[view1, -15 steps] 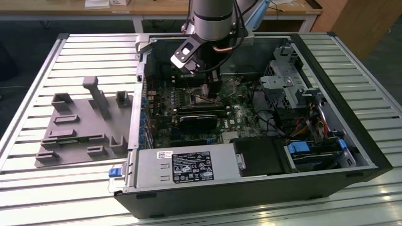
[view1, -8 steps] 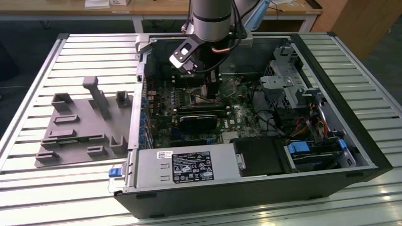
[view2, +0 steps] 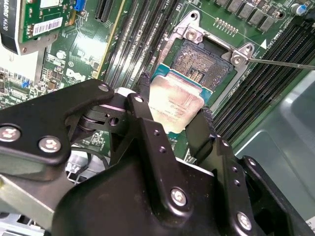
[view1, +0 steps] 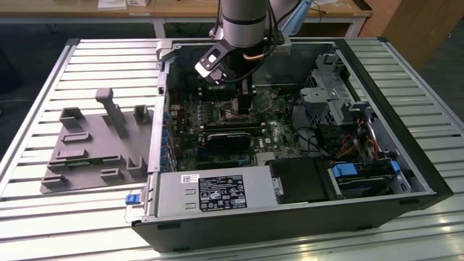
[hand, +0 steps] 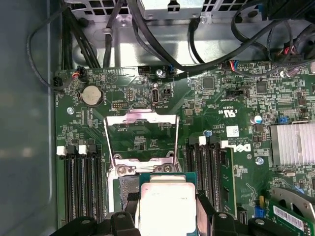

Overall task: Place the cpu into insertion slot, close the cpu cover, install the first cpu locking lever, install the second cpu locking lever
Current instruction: 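Place the cpu into insertion slot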

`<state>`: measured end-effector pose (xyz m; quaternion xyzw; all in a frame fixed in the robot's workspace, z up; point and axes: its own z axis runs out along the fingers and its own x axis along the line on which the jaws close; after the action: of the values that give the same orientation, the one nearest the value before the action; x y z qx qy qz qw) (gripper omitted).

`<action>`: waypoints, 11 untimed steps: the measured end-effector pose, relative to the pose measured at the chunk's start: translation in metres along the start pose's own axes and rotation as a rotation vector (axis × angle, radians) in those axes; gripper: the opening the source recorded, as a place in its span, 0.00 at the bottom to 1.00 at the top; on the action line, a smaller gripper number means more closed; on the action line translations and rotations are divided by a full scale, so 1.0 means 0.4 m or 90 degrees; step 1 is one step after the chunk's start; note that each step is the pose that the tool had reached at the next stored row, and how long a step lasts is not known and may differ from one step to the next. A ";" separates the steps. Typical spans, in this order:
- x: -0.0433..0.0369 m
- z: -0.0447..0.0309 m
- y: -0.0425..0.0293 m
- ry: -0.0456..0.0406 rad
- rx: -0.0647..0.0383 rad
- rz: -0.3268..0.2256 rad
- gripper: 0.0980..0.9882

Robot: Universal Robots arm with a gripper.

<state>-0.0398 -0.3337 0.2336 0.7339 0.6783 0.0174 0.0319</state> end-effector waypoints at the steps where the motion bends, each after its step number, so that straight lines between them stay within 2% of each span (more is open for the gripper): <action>1: 0.002 0.001 0.000 -0.0006 0.000 0.002 0.49; 7: 0.019 0.009 -0.002 -0.0024 0.000 0.012 0.49; 11: 0.023 0.017 -0.003 -0.0029 -0.001 0.020 0.49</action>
<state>-0.0398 -0.3247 0.2266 0.7443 0.6668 0.0165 0.0335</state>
